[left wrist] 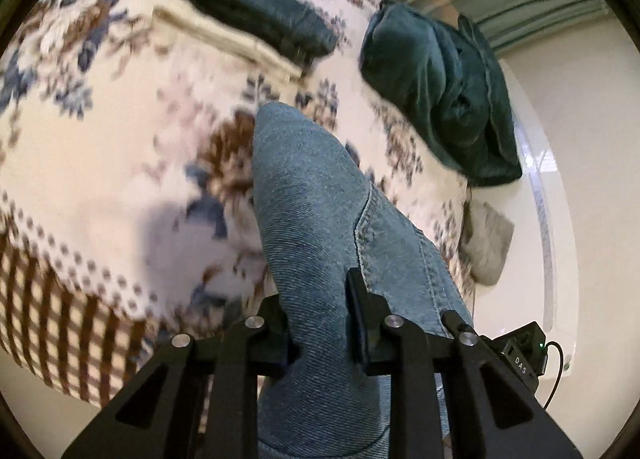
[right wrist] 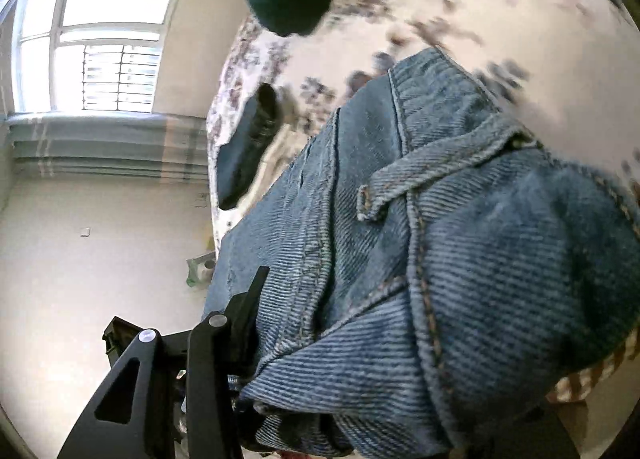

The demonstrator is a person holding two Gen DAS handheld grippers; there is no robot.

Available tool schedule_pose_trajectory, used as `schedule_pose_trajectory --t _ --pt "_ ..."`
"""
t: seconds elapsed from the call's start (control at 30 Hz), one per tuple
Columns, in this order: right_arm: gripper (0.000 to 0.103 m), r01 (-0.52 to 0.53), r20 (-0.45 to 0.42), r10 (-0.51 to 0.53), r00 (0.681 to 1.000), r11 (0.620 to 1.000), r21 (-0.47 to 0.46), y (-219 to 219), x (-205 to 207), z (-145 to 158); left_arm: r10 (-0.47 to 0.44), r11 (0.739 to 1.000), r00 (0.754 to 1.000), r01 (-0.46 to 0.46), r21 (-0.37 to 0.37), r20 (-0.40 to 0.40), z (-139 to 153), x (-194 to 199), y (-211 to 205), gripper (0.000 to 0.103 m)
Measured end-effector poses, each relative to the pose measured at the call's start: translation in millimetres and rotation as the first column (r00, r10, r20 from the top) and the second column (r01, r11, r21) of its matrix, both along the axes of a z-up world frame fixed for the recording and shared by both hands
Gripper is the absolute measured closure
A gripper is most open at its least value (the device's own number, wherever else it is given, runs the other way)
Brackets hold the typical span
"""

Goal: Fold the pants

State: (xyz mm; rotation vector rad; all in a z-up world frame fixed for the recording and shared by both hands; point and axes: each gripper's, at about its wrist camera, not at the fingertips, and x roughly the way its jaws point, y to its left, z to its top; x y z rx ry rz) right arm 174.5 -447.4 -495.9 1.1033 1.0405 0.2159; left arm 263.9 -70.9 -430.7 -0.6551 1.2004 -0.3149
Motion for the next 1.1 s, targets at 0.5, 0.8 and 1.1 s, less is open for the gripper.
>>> schedule_pose_trajectory --t 0.5,0.8,1.1 --pt "0.054 0.037 0.111 -0.035 0.993 0.999 -0.020 134 299 50 0.025 0.999 0.996 -0.023 -0.033 0.090 59 269 126 0.083" --pt "0.054 0.027 0.132 -0.022 0.991 0.999 -0.038 214 457 -24 -0.006 0.999 0.991 0.001 0.038 0.133 7 421 195 0.083" --pt "0.041 -0.076 -0.053 0.073 0.996 0.996 -0.057 226 463 -95 -0.020 0.993 1.000 0.018 0.113 0.020 -70 412 221 0.073"
